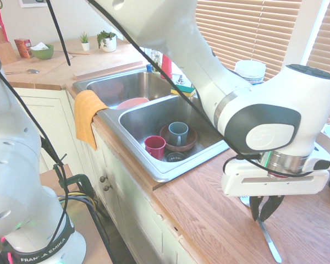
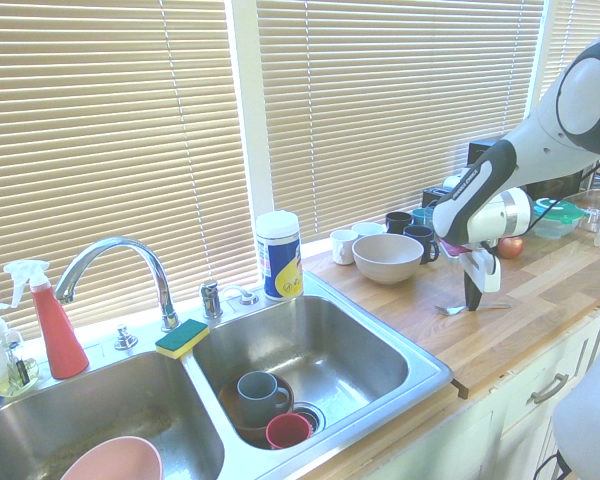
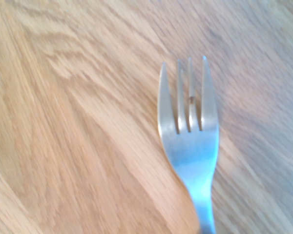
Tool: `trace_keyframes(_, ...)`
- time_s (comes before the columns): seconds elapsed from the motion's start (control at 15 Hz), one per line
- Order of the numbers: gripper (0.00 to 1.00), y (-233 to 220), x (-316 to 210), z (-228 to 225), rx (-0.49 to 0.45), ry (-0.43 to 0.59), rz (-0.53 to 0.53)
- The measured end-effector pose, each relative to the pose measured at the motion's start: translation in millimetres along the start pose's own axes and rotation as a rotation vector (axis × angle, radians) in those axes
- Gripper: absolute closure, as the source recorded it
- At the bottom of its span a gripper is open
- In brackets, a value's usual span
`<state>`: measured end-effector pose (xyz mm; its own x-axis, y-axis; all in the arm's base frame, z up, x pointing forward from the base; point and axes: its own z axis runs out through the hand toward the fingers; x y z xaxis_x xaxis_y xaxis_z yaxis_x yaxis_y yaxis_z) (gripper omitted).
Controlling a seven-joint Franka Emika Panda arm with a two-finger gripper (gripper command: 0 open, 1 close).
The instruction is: Put the fork into the sink
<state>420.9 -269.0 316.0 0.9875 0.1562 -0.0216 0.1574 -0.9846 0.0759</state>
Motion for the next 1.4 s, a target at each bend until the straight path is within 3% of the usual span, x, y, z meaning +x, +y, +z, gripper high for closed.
trace_keyframes(0.13, 1.0, -0.4, -0.3, -0.8, 0.01, 0.004, 0.049)
trace_keyframes(0.33, 1.0, -3.9, 3.9, -16.9, 0.034, -0.01, 0.229)
trace_keyframes(0.6, 1.0, -25.3, 5.9, -118.0, 0.062, -0.004, 0.491)
trace_keyframes(0.73, 1.0, -70.5, 31.3, -137.5, 0.074, 0.031, 0.604)
trace_keyframes(1.2, 1.0, -282.8, 114.9, -112.3, 0.125, 0.085, 0.944)
trace_keyframes(1.4, 1.0, -345.4, 143.6, -75.6, 0.114, 0.103, 1.001)
